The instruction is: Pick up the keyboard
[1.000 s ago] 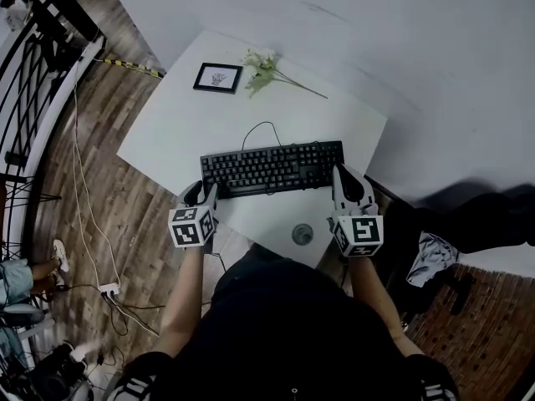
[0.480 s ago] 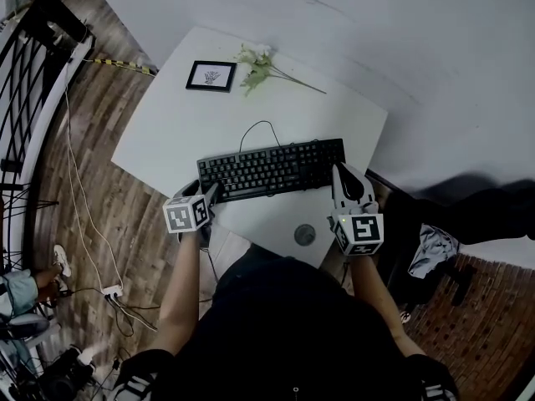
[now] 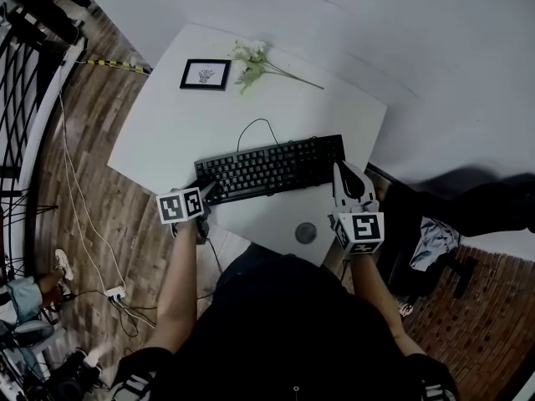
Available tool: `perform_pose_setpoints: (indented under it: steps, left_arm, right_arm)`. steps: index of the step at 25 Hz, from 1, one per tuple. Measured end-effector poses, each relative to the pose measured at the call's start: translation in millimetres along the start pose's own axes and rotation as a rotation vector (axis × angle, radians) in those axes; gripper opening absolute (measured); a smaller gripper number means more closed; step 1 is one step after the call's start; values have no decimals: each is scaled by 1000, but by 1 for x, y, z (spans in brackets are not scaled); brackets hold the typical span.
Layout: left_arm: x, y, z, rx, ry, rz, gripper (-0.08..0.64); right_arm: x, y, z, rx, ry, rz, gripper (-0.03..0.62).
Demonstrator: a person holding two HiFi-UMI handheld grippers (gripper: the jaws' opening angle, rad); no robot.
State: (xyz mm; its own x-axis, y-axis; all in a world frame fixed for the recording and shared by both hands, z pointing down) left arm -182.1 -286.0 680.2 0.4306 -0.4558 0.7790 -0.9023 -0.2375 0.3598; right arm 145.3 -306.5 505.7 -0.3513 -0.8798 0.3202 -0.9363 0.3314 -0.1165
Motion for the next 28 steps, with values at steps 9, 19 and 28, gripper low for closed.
perform_pose_setpoints:
  steps: [9,19,28]
  left_arm:
    - [2,0,0,-73,29,-32,235]
    - [-14,-9,5,-17,13,15,229]
    - [-32,-16,8,0,-16,53,224]
  right_arm:
    - [3,-1,-3,12,8,-12,12]
    - [3,-11,-22,2,59,-23,14]
    - [6,-47,-75,6,264,-6,14]
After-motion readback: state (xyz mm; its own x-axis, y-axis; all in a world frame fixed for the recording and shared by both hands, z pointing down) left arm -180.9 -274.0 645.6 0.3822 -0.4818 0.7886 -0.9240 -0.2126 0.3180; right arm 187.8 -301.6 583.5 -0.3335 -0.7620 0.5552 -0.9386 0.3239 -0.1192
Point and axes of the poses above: the fingertips, and each gripper's own axes: x forward along the fingers, y to its left, z out of its top, the point moved 1 cm from there along -x, backward along the fingers, and after that the axes turned 10 degrees about x, right-handed, at the moved point
